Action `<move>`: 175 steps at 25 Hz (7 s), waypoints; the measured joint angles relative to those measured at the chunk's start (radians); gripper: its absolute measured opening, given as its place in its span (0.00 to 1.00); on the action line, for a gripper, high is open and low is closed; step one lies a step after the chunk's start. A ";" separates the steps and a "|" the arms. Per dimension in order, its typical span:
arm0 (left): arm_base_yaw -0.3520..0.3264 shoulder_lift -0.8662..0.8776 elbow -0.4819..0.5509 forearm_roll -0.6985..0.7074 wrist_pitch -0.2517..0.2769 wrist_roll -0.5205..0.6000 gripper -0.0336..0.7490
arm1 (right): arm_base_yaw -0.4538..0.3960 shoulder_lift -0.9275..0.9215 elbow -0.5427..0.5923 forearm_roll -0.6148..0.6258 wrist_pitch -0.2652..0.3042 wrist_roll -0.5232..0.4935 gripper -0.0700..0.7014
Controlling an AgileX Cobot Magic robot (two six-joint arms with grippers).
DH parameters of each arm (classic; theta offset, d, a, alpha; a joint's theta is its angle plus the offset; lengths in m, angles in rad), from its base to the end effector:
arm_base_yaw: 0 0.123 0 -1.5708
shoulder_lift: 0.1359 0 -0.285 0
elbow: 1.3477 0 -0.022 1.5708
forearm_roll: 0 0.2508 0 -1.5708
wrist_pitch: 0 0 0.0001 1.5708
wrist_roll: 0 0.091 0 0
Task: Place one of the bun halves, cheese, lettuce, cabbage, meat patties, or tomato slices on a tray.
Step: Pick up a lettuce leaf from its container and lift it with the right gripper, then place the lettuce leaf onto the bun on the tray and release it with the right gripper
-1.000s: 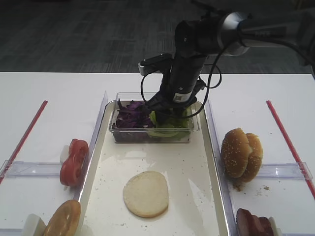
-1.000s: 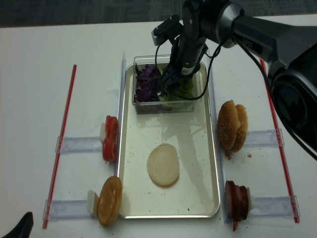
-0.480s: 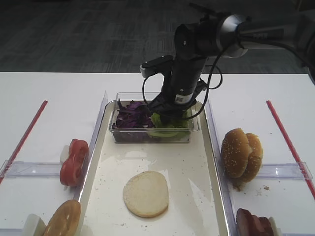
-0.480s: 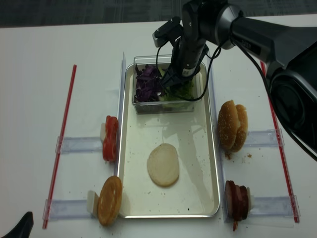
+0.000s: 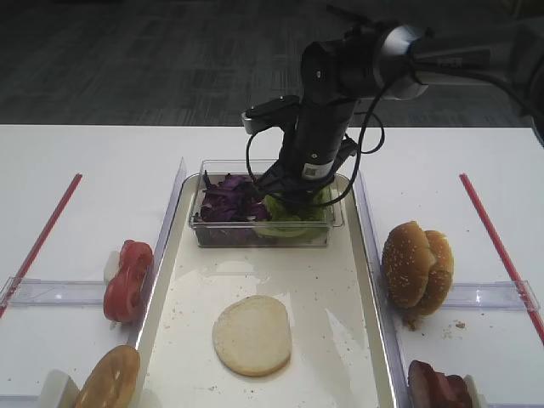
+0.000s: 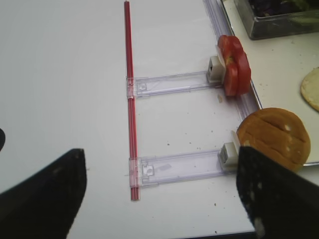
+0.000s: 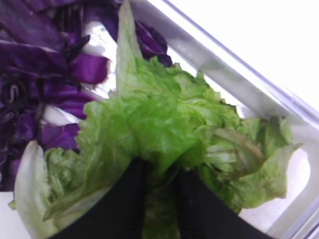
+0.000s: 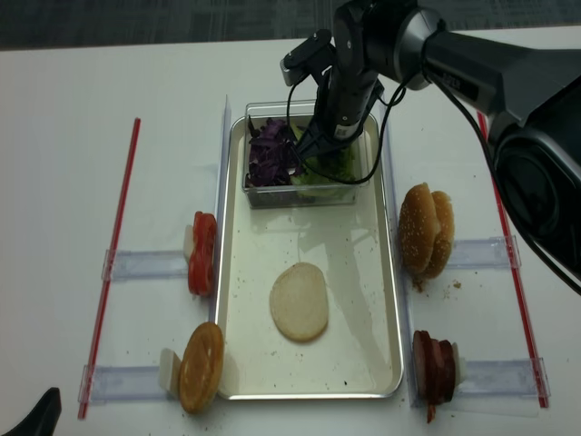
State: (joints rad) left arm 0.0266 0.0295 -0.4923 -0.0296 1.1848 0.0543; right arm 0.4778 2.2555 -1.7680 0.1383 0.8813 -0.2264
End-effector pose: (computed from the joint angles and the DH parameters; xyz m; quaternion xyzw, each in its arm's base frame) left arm -0.0055 -0.0026 0.2658 0.0136 0.8923 0.0035 0.4513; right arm 0.4166 0.2266 0.1532 -0.3068 0.9390 0.0766 0.1352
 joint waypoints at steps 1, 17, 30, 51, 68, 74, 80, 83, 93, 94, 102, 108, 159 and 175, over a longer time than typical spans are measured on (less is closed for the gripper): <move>0.000 0.000 0.000 0.000 0.000 0.000 0.76 | 0.000 0.000 0.000 -0.002 0.000 0.000 0.35; 0.000 0.000 0.000 0.000 0.000 0.000 0.76 | 0.000 0.000 0.000 -0.010 0.000 0.004 0.15; 0.000 0.000 0.000 0.000 0.000 0.000 0.76 | 0.000 0.000 -0.046 -0.017 0.057 0.011 0.15; 0.000 0.000 0.000 0.000 0.000 0.000 0.76 | 0.000 0.000 -0.302 -0.043 0.346 0.029 0.15; 0.000 0.000 0.000 0.000 0.000 0.000 0.76 | 0.000 -0.002 -0.418 -0.043 0.359 0.074 0.15; 0.000 0.000 0.000 0.000 0.000 0.000 0.76 | 0.000 -0.002 -0.418 -0.041 0.359 0.074 0.15; 0.000 0.000 0.000 0.000 0.000 0.000 0.76 | 0.000 -0.002 -0.418 -0.010 0.359 0.078 0.15; 0.000 0.000 0.000 0.000 0.000 0.000 0.76 | 0.000 -0.002 -0.418 -0.002 0.359 0.079 0.15; 0.000 0.000 0.000 0.000 0.000 0.000 0.76 | 0.000 -0.048 -0.396 -0.002 0.360 0.100 0.15; 0.000 0.000 0.000 0.000 0.000 0.000 0.76 | 0.000 -0.061 -0.382 -0.002 0.360 0.100 0.15; 0.000 0.000 0.000 0.000 -0.001 0.000 0.76 | 0.046 -0.152 -0.225 -0.002 0.361 0.100 0.15; 0.000 0.000 0.000 0.000 -0.001 0.000 0.76 | 0.119 -0.227 -0.107 -0.009 0.359 0.100 0.15; 0.000 0.000 0.000 0.000 -0.001 0.000 0.76 | 0.364 -0.382 0.243 0.004 0.349 0.105 0.15; 0.000 0.000 0.000 0.000 -0.001 0.000 0.76 | 0.364 -0.284 0.243 0.003 0.283 0.083 0.15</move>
State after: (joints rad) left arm 0.0266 0.0295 -0.4923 -0.0296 1.1841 0.0543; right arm 0.8422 1.9712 -1.5254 0.1415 1.1641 -0.1432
